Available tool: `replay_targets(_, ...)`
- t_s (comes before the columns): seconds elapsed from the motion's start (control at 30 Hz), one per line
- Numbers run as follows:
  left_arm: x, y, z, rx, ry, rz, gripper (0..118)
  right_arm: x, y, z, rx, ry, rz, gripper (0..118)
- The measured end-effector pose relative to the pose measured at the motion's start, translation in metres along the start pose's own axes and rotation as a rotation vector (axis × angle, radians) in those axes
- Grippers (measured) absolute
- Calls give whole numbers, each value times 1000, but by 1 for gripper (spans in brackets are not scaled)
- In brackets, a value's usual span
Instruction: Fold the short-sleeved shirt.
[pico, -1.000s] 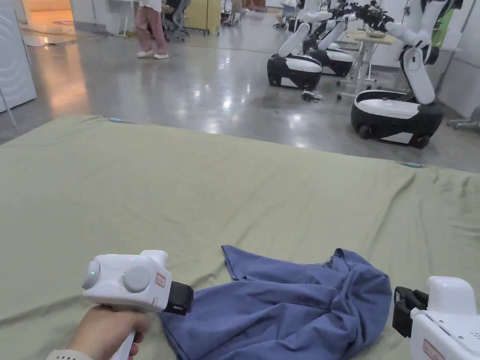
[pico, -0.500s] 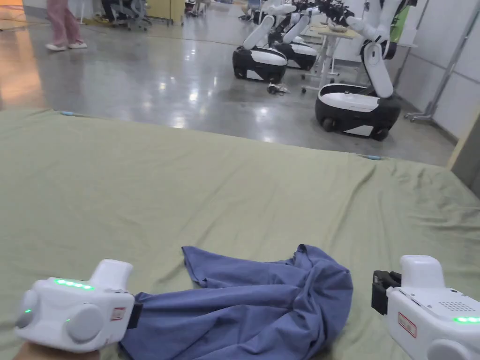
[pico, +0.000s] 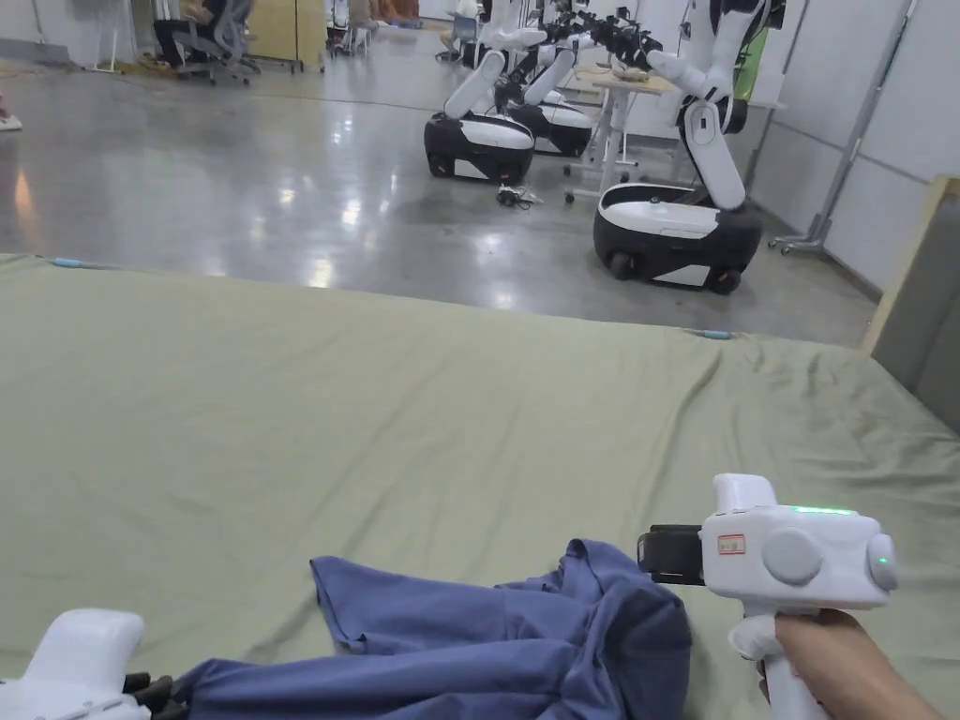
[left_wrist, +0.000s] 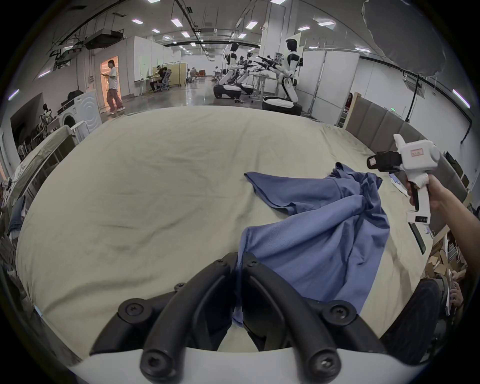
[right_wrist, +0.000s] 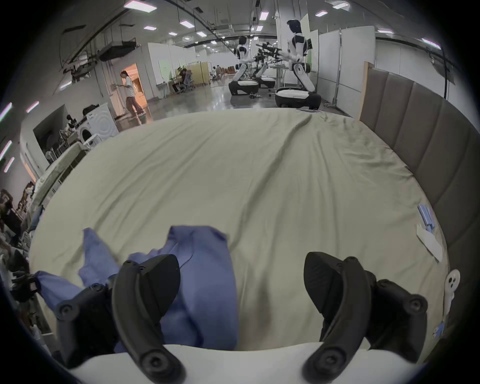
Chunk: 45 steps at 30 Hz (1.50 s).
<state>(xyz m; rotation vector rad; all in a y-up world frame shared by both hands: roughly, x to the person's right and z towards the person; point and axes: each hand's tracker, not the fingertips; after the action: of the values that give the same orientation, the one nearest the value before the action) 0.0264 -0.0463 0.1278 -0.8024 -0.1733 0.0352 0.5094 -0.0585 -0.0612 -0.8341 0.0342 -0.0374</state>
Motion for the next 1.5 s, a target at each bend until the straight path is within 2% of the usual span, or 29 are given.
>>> replay_targets(0.2, -6, -1, -25, -51, 0, 21, 5, -5, 8, -53, -86, 14, -20, 102)
replay_targets(0.23, -7, -1, -29, -61, 3, 16, 5, -5, 6, -55, -125, 28, -28, 99)
replay_targets(0.27, -7, -1, -33, -67, 9, 14, 5, -6, 4, -59, -177, 67, -36, 88)
replay_targets(0.3, -7, -1, -36, -71, 12, 14, 5, -6, 3, -61, -229, 96, -40, 62)
replay_targets(0.33, -7, -1, -39, -73, 11, 14, 5, -6, 1, -60, -248, 93, -42, 16)
replay_targets(0.37, -7, -1, -42, -75, 15, 14, 5, -5, 0, -54, -222, 75, -33, 2)
replay_targets(0.53, -15, 8, -50, -88, 22, 51, 5, 8, 14, 3, -37, 34, -55, 2)
replay_targets(0.63, -16, 24, -35, -6, 76, -19, 5, 20, 32, 55, 53, 32, -99, 2)
replay_targets(0.7, -20, 44, -18, 31, 104, -11, 5, 27, 47, 91, 91, 33, -111, 2)
replay_targets(0.9, -34, 121, 55, 222, 214, -35, 5, 43, 86, 196, 244, 22, -77, 2)
replay_targets(1.03, -35, 176, 107, 341, 249, -41, 5, 51, 117, 259, 346, 54, -109, 2)
replay_targets(1.13, -32, 220, 138, 420, 271, -36, 5, 51, 144, 299, 434, 13, -87, 2)
replay_targets(1.23, -34, 261, 160, 491, 287, -25, 5, 54, 169, 330, 531, -25, -106, 2)
replay_targets(1.37, -40, 315, 170, 551, 339, -22, 5, 65, 194, 357, 632, 19, -207, 2)
replay_targets(1.5, -43, 354, 173, 600, 321, 37, 5, 65, 216, 361, 651, -5, -194, 2)
